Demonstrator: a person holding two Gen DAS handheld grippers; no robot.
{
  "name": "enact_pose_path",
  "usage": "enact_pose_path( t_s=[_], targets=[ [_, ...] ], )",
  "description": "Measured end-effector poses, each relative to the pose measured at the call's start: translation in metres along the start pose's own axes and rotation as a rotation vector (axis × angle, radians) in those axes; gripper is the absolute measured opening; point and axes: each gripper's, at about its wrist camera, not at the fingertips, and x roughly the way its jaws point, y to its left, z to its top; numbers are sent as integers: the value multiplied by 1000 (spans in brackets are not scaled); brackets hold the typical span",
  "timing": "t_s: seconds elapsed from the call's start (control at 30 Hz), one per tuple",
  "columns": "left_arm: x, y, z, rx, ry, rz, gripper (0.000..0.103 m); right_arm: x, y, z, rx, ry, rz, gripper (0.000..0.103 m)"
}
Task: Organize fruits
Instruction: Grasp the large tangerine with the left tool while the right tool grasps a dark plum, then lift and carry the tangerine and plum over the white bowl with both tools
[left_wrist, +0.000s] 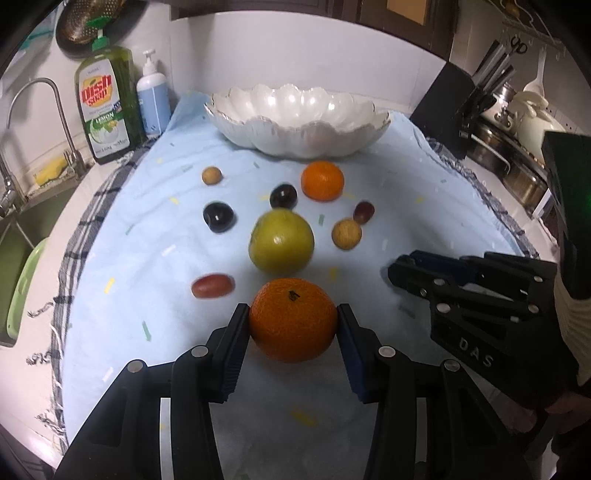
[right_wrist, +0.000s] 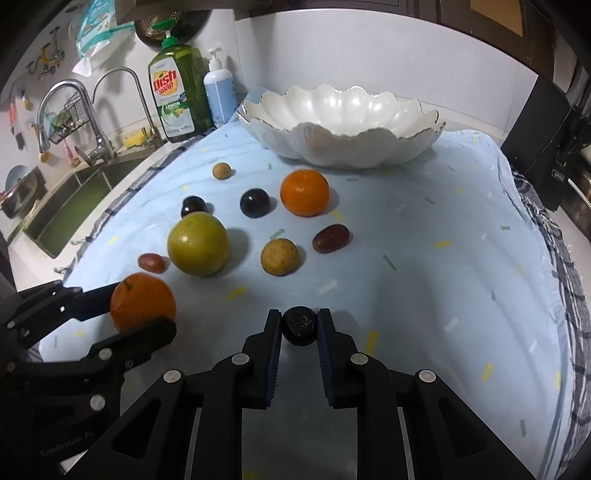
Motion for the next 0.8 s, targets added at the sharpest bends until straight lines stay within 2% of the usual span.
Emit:
enact_pose_path(
  t_s=[0.43,0.8],
  targets=[
    [-28,5,40,3,-113,-23,46,-48,3,34,8,-159,-24,21],
    [-41,15,89,0,-230,-62,46,-67,-4,73,5,-271,-41,21]
  ],
)
